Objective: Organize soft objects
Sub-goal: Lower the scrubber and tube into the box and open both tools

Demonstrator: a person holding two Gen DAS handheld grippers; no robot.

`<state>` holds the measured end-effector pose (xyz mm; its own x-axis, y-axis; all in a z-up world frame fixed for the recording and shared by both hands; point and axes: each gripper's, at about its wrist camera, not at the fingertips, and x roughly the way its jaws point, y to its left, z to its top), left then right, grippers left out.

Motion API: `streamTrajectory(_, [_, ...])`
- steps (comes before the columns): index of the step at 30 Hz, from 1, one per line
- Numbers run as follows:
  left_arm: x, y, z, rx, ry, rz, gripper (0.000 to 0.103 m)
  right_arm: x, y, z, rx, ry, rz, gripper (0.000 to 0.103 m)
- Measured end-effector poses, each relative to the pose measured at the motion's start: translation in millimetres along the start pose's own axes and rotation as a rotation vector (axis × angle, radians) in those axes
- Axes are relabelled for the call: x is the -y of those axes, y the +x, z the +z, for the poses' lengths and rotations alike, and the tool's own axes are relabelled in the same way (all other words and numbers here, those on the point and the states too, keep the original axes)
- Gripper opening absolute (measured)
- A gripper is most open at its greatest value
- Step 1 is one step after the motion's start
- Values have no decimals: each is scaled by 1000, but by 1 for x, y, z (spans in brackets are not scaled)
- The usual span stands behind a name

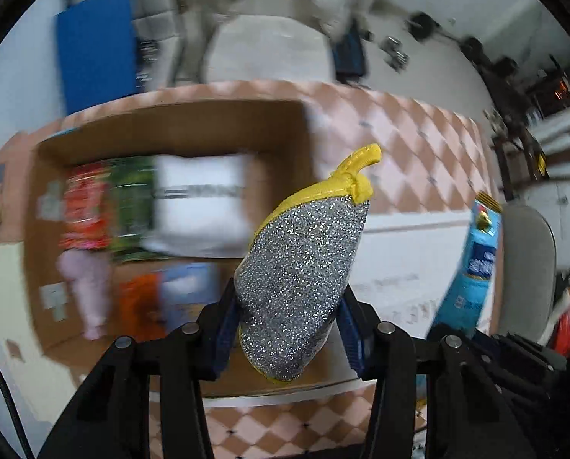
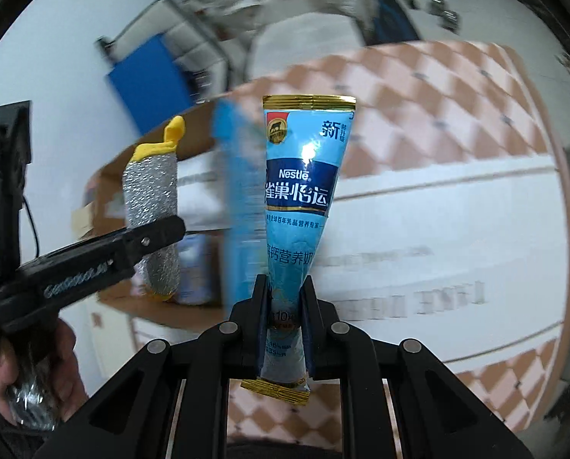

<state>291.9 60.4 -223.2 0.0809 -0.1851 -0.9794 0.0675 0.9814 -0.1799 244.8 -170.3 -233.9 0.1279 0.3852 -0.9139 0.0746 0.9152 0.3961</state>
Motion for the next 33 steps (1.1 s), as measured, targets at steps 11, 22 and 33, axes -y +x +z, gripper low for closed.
streamTrajectory(11, [-122,0,6,-18,-164,43,44,-108,49,20,-6,-160,-100,16])
streamTrajectory(22, [-178,93,10,-233,-280,1,52,-128,123,36,-111,-180,-249,24])
streamTrajectory(33, [-178,69,-5,-170,-225,42,80,-137,129,30,-115,-149,-258,73])
